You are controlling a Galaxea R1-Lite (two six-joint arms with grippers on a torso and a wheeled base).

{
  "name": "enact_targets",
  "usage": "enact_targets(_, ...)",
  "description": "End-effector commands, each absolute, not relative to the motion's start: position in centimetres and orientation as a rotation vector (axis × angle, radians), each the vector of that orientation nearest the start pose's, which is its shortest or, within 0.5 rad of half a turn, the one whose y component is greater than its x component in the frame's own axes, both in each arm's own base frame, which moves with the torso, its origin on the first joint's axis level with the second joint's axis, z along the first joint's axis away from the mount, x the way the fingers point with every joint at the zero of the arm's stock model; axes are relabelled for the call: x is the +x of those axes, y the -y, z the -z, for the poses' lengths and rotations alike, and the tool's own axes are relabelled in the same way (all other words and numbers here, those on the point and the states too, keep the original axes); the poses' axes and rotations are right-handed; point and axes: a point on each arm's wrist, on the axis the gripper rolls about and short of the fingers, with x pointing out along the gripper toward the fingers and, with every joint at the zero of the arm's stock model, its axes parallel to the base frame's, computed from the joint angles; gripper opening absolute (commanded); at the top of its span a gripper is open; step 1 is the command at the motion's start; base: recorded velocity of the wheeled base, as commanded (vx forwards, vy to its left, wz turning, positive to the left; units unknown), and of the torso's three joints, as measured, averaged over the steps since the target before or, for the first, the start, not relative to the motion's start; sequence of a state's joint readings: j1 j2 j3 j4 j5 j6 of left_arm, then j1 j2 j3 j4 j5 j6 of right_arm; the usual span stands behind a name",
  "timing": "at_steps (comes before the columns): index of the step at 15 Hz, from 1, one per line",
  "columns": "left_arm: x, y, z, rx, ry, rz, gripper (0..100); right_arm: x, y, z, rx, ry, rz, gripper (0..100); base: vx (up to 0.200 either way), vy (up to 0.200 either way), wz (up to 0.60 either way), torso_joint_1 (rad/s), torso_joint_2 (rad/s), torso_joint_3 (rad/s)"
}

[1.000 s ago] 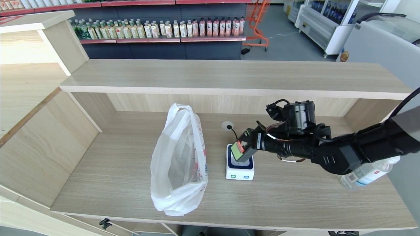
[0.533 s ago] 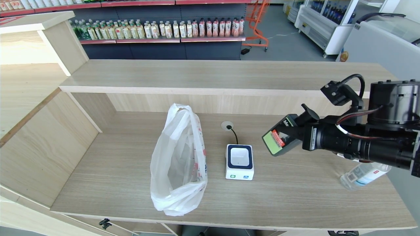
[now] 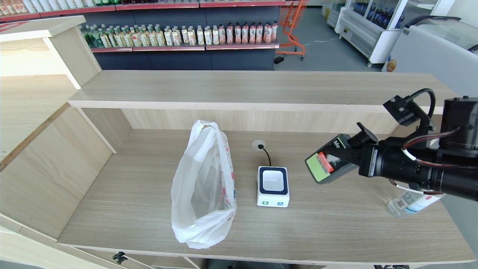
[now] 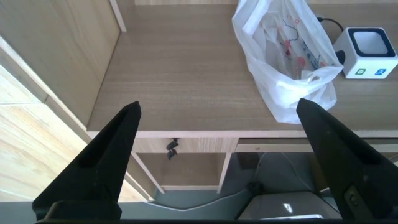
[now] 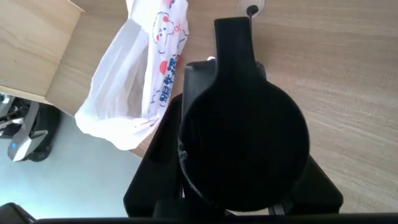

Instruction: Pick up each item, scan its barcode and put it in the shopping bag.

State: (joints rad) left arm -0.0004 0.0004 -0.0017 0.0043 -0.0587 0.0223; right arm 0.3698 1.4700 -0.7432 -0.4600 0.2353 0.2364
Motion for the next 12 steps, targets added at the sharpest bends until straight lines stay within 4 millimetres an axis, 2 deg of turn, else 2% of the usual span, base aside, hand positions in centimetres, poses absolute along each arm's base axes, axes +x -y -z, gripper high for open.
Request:
enact_targets(1, -2.3, 0.1, -7.5, 0.021, -0.002, 0.060, 100, 23.0, -10.4, -22.1, 0.254, -0.327, -0.609, 0, 0.000, 0.200, 0.00, -0.007, 0.00, 0.012)
enact_targets(4, -2.3, 0.1, -7.5, 0.024, -0.002, 0.060, 100, 23.3, -11.7, -21.9, 0.269, -0.353, -0.644, 0, 0.000, 0.200, 0.00, 0.006, 0.01, 0.001)
enact_targets(9, -2.3, 0.1, -7.5, 0.024, -0.002, 0.060, 100, 24.3, -14.4, -18.9, 0.243, -0.474, -0.690, 0, 0.000, 0.000, 0.00, 0.000, 0.00, 0.000)
enact_targets(10, -2.3, 0.1, -7.5, 0.024, -0.004, 0.060, 100, 24.3, -14.5, -18.8, 0.242, -0.478, -0.691, 0, 0.000, 0.000, 0.00, 0.000, 0.00, 0.000)
enact_targets(12, -2.3, 0.1, -7.5, 0.024, -0.002, 0.060, 100, 25.5, -15.7, -16.5, 0.226, -0.552, -0.693, 0, 0.000, 0.000, 0.00, 0.000, 0.00, 0.000)
